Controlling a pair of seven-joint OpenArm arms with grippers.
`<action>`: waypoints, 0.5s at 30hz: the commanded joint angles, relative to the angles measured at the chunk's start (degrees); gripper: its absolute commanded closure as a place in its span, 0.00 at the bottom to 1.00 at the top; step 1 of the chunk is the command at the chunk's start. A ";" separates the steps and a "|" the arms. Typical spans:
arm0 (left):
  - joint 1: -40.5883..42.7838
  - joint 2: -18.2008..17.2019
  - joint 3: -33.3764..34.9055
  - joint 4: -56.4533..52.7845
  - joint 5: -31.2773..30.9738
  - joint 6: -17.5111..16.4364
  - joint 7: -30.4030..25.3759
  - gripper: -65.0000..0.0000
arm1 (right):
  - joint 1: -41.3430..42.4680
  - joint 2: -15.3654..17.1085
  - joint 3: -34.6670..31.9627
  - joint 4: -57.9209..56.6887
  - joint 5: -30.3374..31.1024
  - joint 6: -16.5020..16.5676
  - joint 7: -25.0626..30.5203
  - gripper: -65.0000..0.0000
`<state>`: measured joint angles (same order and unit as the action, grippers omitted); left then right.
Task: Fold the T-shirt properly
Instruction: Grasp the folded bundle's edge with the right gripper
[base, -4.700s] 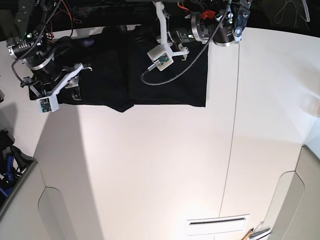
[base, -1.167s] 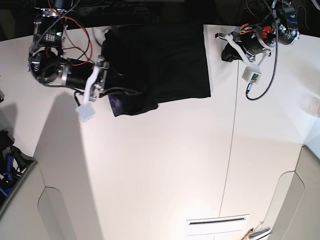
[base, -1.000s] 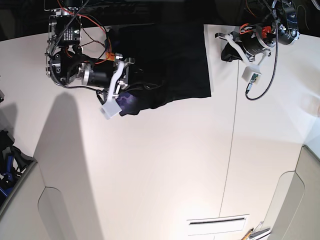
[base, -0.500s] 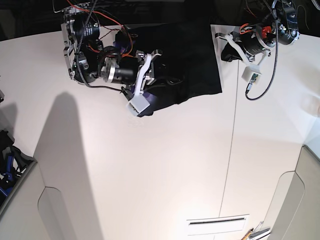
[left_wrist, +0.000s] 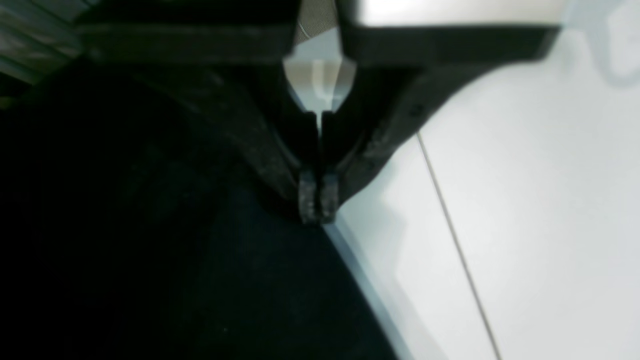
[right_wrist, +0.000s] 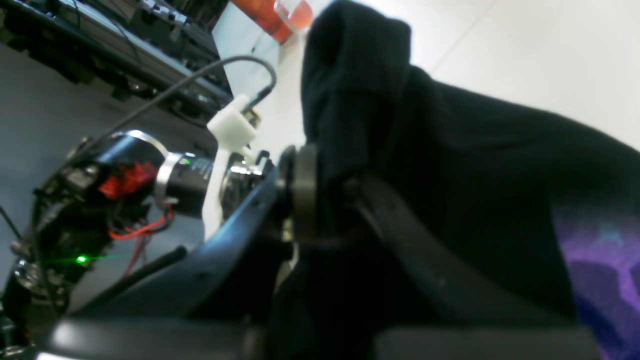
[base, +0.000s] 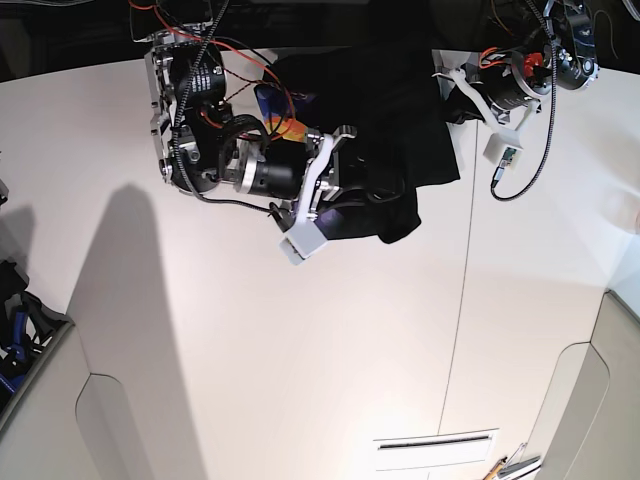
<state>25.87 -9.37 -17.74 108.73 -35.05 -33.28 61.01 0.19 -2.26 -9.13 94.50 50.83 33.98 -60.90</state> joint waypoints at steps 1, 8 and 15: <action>0.00 -0.31 -0.17 0.74 -0.98 -0.59 -0.79 1.00 | 0.92 -0.44 -0.79 0.83 0.90 0.28 0.90 1.00; 0.00 -0.31 -0.17 0.74 -0.96 -0.59 -0.81 1.00 | 0.90 -0.46 -6.25 0.79 -4.57 -0.31 0.92 1.00; 0.00 -0.31 -0.17 0.74 -0.98 -0.59 -0.79 1.00 | 0.92 -0.46 -8.94 0.79 -7.34 -0.35 0.52 1.00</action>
<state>25.87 -9.37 -17.74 108.73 -35.09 -33.28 60.99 0.19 -2.22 -17.89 94.43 42.13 33.43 -61.19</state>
